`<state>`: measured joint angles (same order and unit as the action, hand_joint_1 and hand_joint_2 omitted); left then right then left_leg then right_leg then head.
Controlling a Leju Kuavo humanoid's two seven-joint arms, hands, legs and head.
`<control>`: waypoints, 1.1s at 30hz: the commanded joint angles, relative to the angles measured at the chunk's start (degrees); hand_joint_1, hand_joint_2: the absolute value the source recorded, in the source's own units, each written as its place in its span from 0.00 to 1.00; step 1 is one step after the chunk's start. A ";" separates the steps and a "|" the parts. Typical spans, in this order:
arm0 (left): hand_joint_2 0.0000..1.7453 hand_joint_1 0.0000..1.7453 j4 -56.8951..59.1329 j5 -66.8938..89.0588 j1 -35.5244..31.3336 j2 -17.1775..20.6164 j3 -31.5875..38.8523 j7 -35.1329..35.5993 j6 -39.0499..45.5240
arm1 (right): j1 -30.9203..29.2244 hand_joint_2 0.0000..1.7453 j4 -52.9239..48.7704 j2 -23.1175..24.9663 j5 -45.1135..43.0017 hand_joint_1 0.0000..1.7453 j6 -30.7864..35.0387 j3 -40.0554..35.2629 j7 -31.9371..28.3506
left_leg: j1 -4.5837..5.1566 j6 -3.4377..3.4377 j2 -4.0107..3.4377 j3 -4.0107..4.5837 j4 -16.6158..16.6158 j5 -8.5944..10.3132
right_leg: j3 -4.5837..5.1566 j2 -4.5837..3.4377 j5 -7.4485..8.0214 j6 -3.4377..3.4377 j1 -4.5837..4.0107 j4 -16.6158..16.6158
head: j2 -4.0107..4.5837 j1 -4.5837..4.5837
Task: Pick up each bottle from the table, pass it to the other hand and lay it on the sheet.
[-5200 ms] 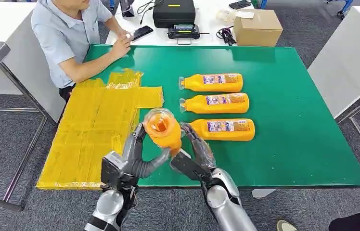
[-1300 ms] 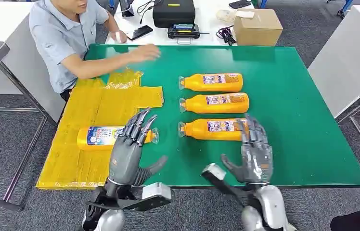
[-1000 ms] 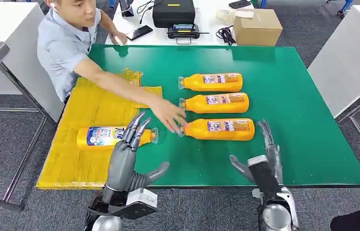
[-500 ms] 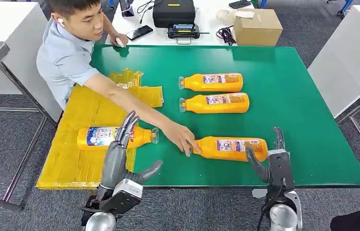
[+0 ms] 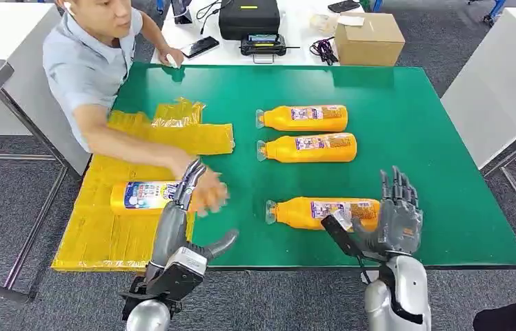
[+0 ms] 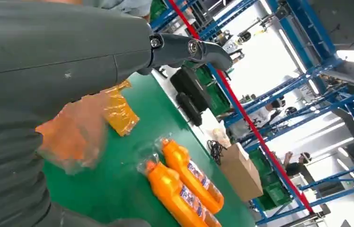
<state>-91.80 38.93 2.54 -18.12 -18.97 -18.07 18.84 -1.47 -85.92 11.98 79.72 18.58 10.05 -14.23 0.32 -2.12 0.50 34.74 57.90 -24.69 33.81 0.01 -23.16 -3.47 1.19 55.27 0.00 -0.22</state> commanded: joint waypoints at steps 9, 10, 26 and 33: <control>1.00 0.00 3.17 1.41 -1.11 -1.77 -2.64 0.62 -1.76 | -4.03 1.00 16.56 -7.63 2.51 0.00 -5.81 -9.41 4.76 | -0.06 0.08 -0.05 -0.19 -0.02 -0.07 | -0.21 -0.02 -0.03 0.10 -0.07 -0.08 | 0.00 0.00; 1.00 0.00 3.17 1.41 -1.11 -1.77 -2.64 0.62 -1.76 | -4.03 1.00 16.56 -7.63 2.51 0.00 -5.81 -9.41 4.76 | -0.06 0.06 -0.01 -0.11 0.00 -0.05 | -0.15 0.01 -0.02 0.07 -0.07 -0.07 | 0.00 0.00; 1.00 0.00 2.96 1.91 -0.79 -1.88 -2.65 1.25 -2.31 | -3.66 1.00 16.20 -8.20 3.66 0.00 -6.90 -10.80 5.83 | -0.05 0.08 -0.02 -0.18 -0.01 -0.08 | -0.20 0.01 -0.05 0.10 -0.06 -0.05 | 0.00 0.02; 1.00 0.00 2.10 1.48 -0.03 -1.86 -2.82 1.90 -4.47 | -6.05 1.00 19.17 -10.21 8.85 0.00 -7.45 -12.41 9.53 | -0.05 0.07 -0.06 -0.17 -0.01 -0.08 | -0.19 -0.04 -0.04 0.10 -0.06 -0.06 | 0.00 0.02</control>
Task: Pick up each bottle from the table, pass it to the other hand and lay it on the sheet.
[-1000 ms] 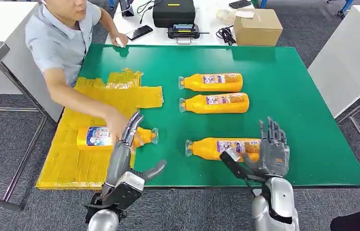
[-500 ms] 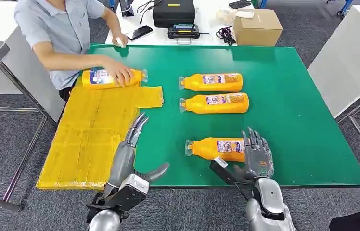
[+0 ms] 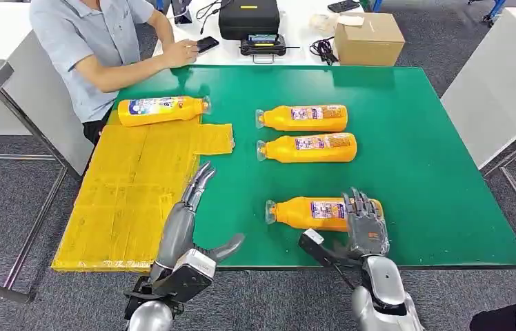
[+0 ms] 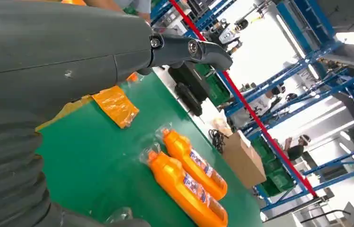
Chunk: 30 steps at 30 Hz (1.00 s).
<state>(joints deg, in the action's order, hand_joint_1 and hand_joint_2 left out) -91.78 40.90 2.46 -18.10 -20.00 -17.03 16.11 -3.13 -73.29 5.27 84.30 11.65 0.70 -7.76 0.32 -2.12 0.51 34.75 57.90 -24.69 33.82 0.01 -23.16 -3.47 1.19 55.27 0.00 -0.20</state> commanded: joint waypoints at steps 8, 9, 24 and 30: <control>1.00 0.00 0.96 0.65 0.59 -1.71 -2.52 0.50 -1.50 | -5.34 1.00 6.76 -2.93 3.91 0.00 -0.46 -2.63 2.98 | -0.06 0.11 -0.09 -0.26 0.02 -0.14 | -0.26 -0.05 -0.10 0.14 -0.08 -0.03 | 0.00 0.00; 1.00 0.00 0.48 0.67 0.77 -1.66 -2.37 0.52 -1.42 | -5.62 1.00 7.49 -2.98 4.08 0.00 -0.58 -2.72 2.97 | -0.05 0.09 -0.07 -0.21 -0.01 -0.10 | -0.21 -0.03 -0.07 0.11 -0.06 -0.04 | 0.00 0.00; 1.00 0.00 2.75 0.90 -0.19 -1.90 -2.15 1.09 -1.75 | -9.81 1.00 19.22 -3.44 1.04 0.00 2.21 2.36 2.46 | -0.05 0.07 0.00 -0.21 -0.03 -0.06 | -0.25 0.03 -0.05 0.10 -0.06 -0.07 | 0.00 0.00; 1.00 0.00 3.09 0.96 -0.35 -1.89 -2.24 1.12 -1.92 | -10.72 1.00 22.97 -4.17 1.36 0.00 2.15 3.45 2.70 | -0.07 0.07 0.03 -0.30 -0.03 -0.05 | -0.32 0.08 -0.05 0.11 -0.09 -0.11 | 0.00 0.00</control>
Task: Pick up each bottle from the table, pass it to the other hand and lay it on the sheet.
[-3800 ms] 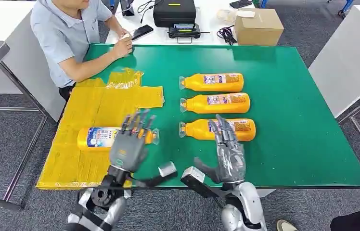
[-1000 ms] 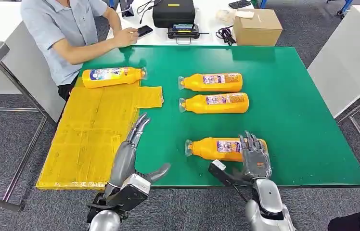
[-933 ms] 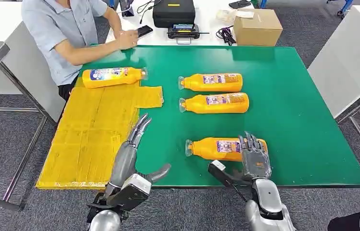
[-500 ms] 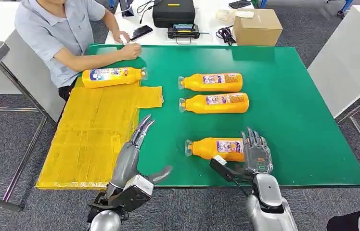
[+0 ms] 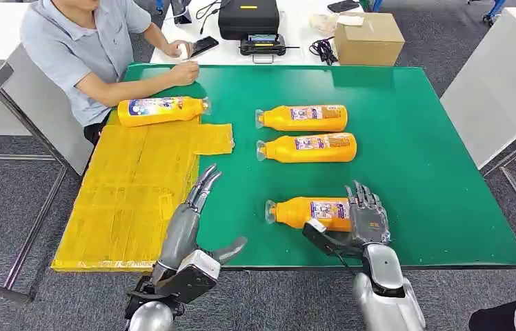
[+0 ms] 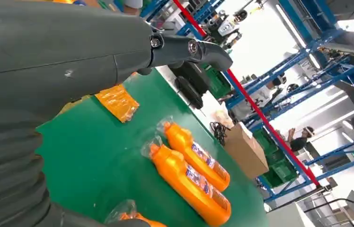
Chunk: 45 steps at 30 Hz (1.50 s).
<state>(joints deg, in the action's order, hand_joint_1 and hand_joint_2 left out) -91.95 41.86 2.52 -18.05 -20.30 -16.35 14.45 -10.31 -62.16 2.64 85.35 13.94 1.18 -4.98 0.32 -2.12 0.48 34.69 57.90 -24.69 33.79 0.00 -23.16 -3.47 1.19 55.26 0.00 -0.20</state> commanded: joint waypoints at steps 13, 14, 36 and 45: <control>1.00 0.00 3.33 0.22 -0.41 -1.64 -2.53 0.38 -1.07 | -3.37 1.00 14.38 -1.21 -4.53 1.00 -2.47 6.67 -3.46 | -0.04 0.05 0.14 -0.72 -0.02 -0.01 | -0.70 0.16 -0.04 0.09 -0.04 -0.09 | 0.00 0.00; 1.00 0.00 3.35 0.26 -0.49 -1.51 -2.68 0.36 -1.32 | -2.78 1.00 13.87 -1.56 -5.01 1.00 -3.05 6.08 -4.32 | -0.06 0.10 0.20 -0.75 -0.02 0.00 | -0.77 0.23 -0.05 0.15 -0.07 -0.11 | 0.00 -0.02; 1.00 0.00 5.03 -0.55 -1.58 -1.21 -3.49 -0.54 -1.92 | -0.92 1.00 16.49 -5.89 -17.75 1.00 -6.99 3.11 -11.60 | -0.13 0.12 0.28 -1.07 -0.04 -0.02 | -0.73 0.32 -0.07 0.21 -0.15 -0.20 | 0.00 0.00; 1.00 0.00 7.27 -19.93 -1.82 -1.95 -1.56 1.71 -1.85 | 5.44 1.00 -0.71 -2.47 -41.22 1.00 -15.76 6.00 -22.65 | -0.10 0.15 0.21 -1.20 -0.04 -0.15 | -0.69 0.26 -0.19 0.24 -0.13 -0.15 | 0.00 -0.02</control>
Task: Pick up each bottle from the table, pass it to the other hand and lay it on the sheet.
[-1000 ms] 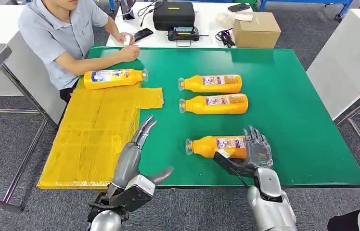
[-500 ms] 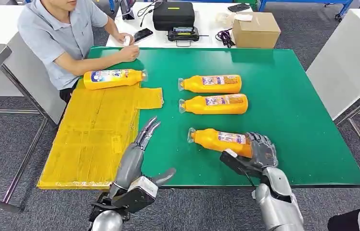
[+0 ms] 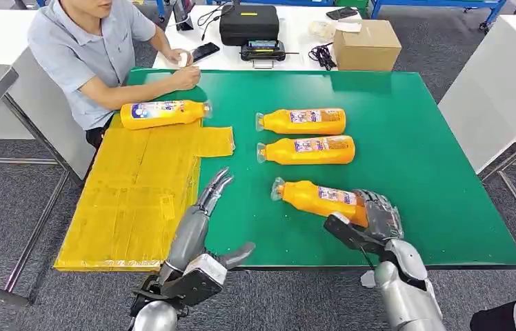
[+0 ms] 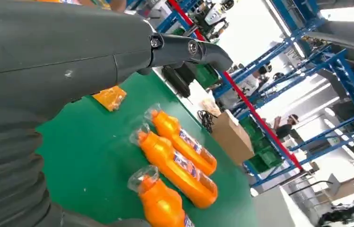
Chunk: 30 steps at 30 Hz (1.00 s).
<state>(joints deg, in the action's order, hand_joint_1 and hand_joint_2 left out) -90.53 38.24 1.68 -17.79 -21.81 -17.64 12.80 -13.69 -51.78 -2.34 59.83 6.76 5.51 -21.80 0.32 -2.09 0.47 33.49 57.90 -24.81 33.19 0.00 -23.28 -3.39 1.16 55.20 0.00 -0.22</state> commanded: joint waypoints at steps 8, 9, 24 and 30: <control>1.00 0.00 13.98 -25.58 -2.94 -2.21 0.60 5.38 -0.51 | 9.53 1.00 -21.11 5.13 -27.03 1.00 -14.10 0.13 -7.44 | -0.02 0.10 -0.22 0.27 -0.02 0.00 | -0.26 -0.07 0.05 0.10 -0.03 0.03 | 0.00 0.02; 1.00 0.00 13.98 -25.58 -2.94 -2.21 0.60 5.38 -0.51 | 9.53 1.00 -21.11 5.13 -27.03 1.00 -14.10 0.13 -7.44 | -0.05 0.13 -0.26 0.29 0.01 -0.04 | -0.24 -0.10 0.04 0.14 -0.06 0.04 | 0.00 0.02; 1.00 0.00 18.64 -32.31 -4.27 -2.21 0.40 5.91 -4.43 | 8.38 1.00 -22.50 6.80 -30.34 1.00 -15.82 -6.63 -7.97 | -0.02 0.10 -0.18 0.72 -0.01 -0.01 | 0.12 -0.13 0.03 0.14 -0.03 0.04 | 0.00 0.02; 1.00 0.00 21.76 -30.87 -7.18 -2.21 -1.42 4.22 -7.52 | 6.80 1.00 -18.90 6.63 -31.34 1.00 -15.30 -10.34 -8.27 | -0.06 0.08 -0.12 0.75 0.01 0.01 | 0.16 -0.06 0.03 0.12 -0.06 0.05 | 0.00 0.02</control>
<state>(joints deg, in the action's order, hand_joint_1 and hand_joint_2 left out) -77.20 6.84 -1.41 -17.88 -21.60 -12.31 7.93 -3.49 -74.53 4.13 29.35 -8.76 1.16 -30.01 0.29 -2.10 0.44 34.37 57.89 -24.74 33.47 -0.02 -23.21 -3.38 1.15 55.24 0.00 -0.20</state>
